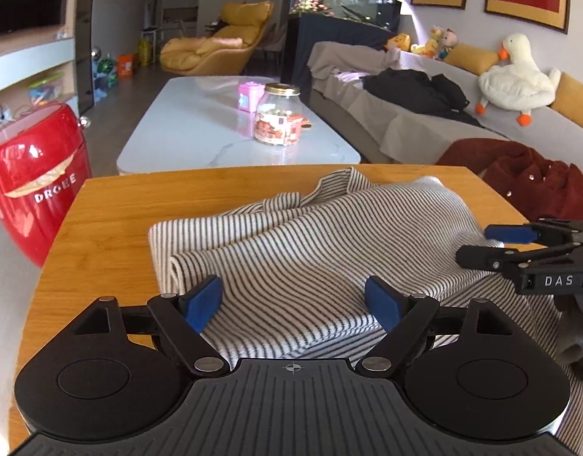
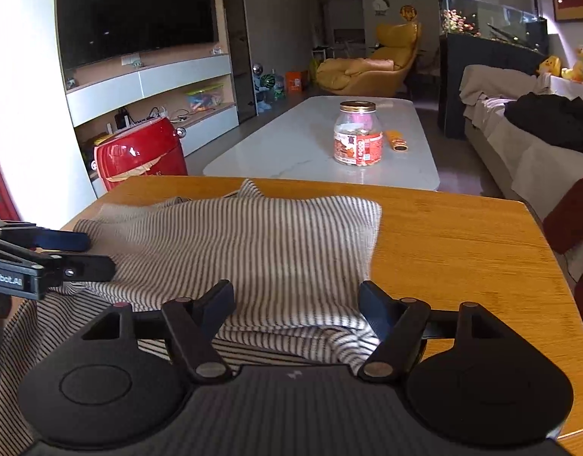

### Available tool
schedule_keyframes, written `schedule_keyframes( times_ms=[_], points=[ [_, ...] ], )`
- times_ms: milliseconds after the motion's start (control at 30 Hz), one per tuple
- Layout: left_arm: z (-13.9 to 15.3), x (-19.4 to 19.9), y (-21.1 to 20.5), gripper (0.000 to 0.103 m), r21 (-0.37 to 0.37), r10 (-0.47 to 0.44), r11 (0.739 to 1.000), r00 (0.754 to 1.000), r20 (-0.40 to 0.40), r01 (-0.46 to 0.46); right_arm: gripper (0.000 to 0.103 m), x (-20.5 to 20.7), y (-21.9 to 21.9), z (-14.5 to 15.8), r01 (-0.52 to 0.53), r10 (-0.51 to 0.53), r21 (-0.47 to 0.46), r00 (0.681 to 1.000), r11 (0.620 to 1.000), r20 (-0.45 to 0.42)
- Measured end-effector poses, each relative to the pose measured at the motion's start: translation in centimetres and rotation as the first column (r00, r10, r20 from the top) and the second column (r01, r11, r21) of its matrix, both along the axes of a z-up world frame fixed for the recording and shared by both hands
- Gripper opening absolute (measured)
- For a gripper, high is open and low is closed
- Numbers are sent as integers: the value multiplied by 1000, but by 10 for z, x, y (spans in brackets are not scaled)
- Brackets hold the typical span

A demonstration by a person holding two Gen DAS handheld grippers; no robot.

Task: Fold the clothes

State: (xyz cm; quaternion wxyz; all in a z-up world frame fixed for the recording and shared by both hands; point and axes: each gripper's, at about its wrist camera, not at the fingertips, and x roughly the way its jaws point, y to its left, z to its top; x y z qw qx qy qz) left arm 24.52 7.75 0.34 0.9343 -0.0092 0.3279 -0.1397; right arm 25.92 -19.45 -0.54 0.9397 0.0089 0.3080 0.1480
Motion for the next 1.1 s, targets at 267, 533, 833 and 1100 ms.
schedule_keyframes(
  times_ms=[267, 533, 833, 1100],
  points=[
    [29, -21, -1, 86, -140, -25, 990, 999, 26, 29, 62, -15, 1, 35, 21, -18, -28, 994, 999, 110],
    [-2, -10, -6, 78, -41, -15, 999, 999, -34, 13, 62, -17, 24, -2, 9, -1, -121, 998, 993, 65],
    [-1, -14, -4, 78, -2, -20, 1000, 999, -25, 20, 62, -33, 42, -2, 16, 13, -226, 992, 974, 125],
    [3, -15, -2, 79, 14, -7, 1000, 999, -39, 7, 62, -31, 36, -1, 6, 18, -197, 993, 980, 117]
  ],
)
